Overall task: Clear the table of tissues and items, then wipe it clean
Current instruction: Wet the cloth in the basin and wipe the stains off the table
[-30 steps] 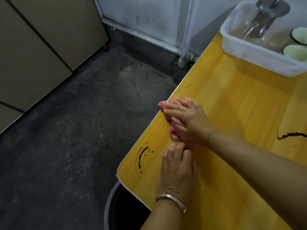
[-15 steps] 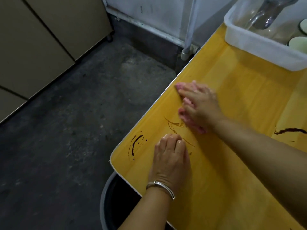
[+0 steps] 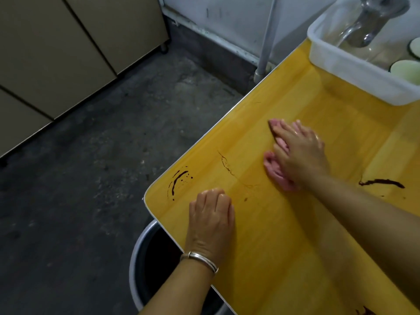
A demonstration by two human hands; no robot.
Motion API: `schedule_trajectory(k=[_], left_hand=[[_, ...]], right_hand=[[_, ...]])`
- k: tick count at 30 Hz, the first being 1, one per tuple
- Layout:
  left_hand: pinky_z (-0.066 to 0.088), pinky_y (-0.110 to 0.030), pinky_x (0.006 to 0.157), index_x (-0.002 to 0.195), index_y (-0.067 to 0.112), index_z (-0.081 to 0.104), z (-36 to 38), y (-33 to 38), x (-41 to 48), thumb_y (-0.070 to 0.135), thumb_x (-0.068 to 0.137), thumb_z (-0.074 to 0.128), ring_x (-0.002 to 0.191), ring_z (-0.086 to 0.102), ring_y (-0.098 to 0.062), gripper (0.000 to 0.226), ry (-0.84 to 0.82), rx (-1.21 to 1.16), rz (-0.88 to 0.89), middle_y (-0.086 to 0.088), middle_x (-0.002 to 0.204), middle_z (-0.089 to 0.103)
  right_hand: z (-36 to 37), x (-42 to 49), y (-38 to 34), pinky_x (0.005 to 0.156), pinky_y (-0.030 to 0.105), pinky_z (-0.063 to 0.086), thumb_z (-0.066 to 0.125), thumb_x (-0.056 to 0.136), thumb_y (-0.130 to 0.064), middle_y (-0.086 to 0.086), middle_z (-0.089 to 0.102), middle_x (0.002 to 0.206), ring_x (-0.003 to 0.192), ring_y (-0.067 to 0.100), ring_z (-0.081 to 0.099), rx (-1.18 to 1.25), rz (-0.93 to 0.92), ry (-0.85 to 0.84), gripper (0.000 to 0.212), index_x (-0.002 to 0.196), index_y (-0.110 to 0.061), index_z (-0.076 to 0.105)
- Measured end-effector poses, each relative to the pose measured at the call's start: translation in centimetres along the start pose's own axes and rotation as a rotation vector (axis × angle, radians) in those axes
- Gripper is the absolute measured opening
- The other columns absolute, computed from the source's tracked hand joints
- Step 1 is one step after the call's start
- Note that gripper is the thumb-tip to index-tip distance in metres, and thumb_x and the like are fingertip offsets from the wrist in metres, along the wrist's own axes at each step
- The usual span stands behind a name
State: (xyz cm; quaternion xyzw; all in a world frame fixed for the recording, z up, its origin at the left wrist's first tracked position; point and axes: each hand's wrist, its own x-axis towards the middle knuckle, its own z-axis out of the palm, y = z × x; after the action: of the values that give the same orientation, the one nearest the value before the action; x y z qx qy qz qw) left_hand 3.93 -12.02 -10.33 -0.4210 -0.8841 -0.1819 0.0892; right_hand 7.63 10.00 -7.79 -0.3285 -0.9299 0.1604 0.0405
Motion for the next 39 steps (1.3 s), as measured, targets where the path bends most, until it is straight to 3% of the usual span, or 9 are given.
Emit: schedule_trajectory(k=[2, 7, 11, 13, 18, 23, 28, 35, 39], left_hand=[[0.041, -0.025, 0.063, 0.082, 0.024, 0.040, -0.2, -0.2, -0.8, 0.026, 0.080, 0.042, 0.082, 0.037, -0.012, 0.004, 0.003, -0.010, -0.010, 0.001, 0.086, 0.059], [0.037, -0.025, 0.066, 0.082, 0.023, 0.039, -0.2, -0.4, -0.9, 0.025, 0.080, 0.042, 0.081, 0.036, -0.015, 0.004, 0.019, -0.044, -0.055, 0.000, 0.085, 0.058], [0.041, -0.027, 0.068, 0.084, 0.021, 0.041, -0.3, -0.8, -1.4, 0.022, 0.082, 0.041, 0.081, 0.036, -0.014, 0.002, 0.028, -0.106, -0.070, -0.002, 0.086, 0.057], [0.040, -0.025, 0.069, 0.084, 0.020, 0.041, -0.3, -0.9, -1.4, 0.021, 0.083, 0.041, 0.081, 0.037, -0.014, 0.002, 0.029, -0.114, -0.055, -0.003, 0.087, 0.057], [0.046, -0.027, 0.065, 0.084, 0.020, 0.040, -0.3, -0.9, -1.4, 0.020, 0.083, 0.040, 0.082, 0.036, -0.014, 0.002, 0.040, -0.100, -0.049, -0.002, 0.086, 0.057], [0.045, -0.028, 0.064, 0.083, 0.020, 0.041, -0.4, -1.0, -1.5, 0.021, 0.082, 0.042, 0.081, 0.036, -0.013, 0.002, 0.031, -0.134, -0.069, -0.002, 0.085, 0.057], [0.036, -0.026, 0.070, 0.082, 0.019, 0.042, -0.8, -1.3, -1.5, 0.019, 0.080, 0.045, 0.080, 0.037, -0.014, 0.003, 0.009, -0.188, -0.039, -0.004, 0.084, 0.057], [0.034, -0.026, 0.069, 0.077, 0.017, 0.049, -2.3, -2.9, -2.6, 0.020, 0.083, 0.045, 0.080, 0.038, -0.011, 0.008, -0.017, -0.154, 0.020, 0.000, 0.083, 0.058], [0.036, -0.027, 0.070, 0.074, 0.014, 0.056, -3.1, -3.9, -3.4, 0.020, 0.082, 0.047, 0.081, 0.039, -0.013, 0.013, -0.033, -0.161, 0.003, -0.002, 0.085, 0.060]], right_hand=[[1.3, 1.0, -3.0, 0.114, 0.041, 0.011, 0.037, 0.091, -0.036, -0.003, 0.030, 0.153, 0.143, 0.023, 0.019, -0.017, -0.036, -0.022, 0.049, 0.139, -0.026, 0.042], [3.2, -4.1, -6.1, 0.108, 0.044, 0.032, 0.038, 0.086, -0.031, 0.000, 0.056, 0.135, 0.128, 0.032, 0.047, 0.023, -0.626, -0.103, 0.046, 0.125, -0.021, 0.059], [1.7, -7.2, -1.9, 0.111, 0.040, 0.024, 0.039, 0.093, -0.037, -0.003, 0.046, 0.143, 0.137, 0.025, 0.036, -0.017, -0.855, -0.220, 0.043, 0.132, -0.022, 0.054], [1.3, -6.4, 0.0, 0.110, 0.040, 0.026, 0.030, 0.097, -0.040, 0.000, 0.046, 0.143, 0.137, 0.026, 0.035, -0.054, -0.793, -0.192, 0.046, 0.133, -0.023, 0.052], [1.0, -0.9, -3.0, 0.114, 0.042, 0.015, 0.042, 0.092, -0.032, -0.002, 0.031, 0.152, 0.143, 0.024, 0.020, -0.007, -0.014, -0.003, 0.048, 0.141, -0.028, 0.040], [3.4, -4.1, -6.8, 0.104, 0.043, 0.033, 0.044, 0.083, -0.029, 0.004, 0.057, 0.133, 0.126, 0.036, 0.048, 0.009, -0.441, -0.010, 0.043, 0.120, -0.018, 0.062], [1.9, -7.3, -2.1, 0.110, 0.041, 0.026, 0.041, 0.090, -0.032, 0.001, 0.046, 0.142, 0.136, 0.026, 0.036, -0.027, -0.790, -0.182, 0.045, 0.132, -0.020, 0.052], [2.1, -1.5, -6.6, 0.114, 0.042, 0.013, 0.031, 0.087, -0.038, 0.002, 0.031, 0.153, 0.143, 0.026, 0.020, 0.000, 0.006, -0.031, 0.058, 0.142, -0.023, 0.038], [4.2, -2.0, -12.5, 0.113, 0.043, 0.016, 0.020, 0.078, -0.046, -0.005, 0.038, 0.149, 0.140, 0.028, 0.027, 0.067, -0.335, -0.108, 0.069, 0.136, -0.023, 0.047]])
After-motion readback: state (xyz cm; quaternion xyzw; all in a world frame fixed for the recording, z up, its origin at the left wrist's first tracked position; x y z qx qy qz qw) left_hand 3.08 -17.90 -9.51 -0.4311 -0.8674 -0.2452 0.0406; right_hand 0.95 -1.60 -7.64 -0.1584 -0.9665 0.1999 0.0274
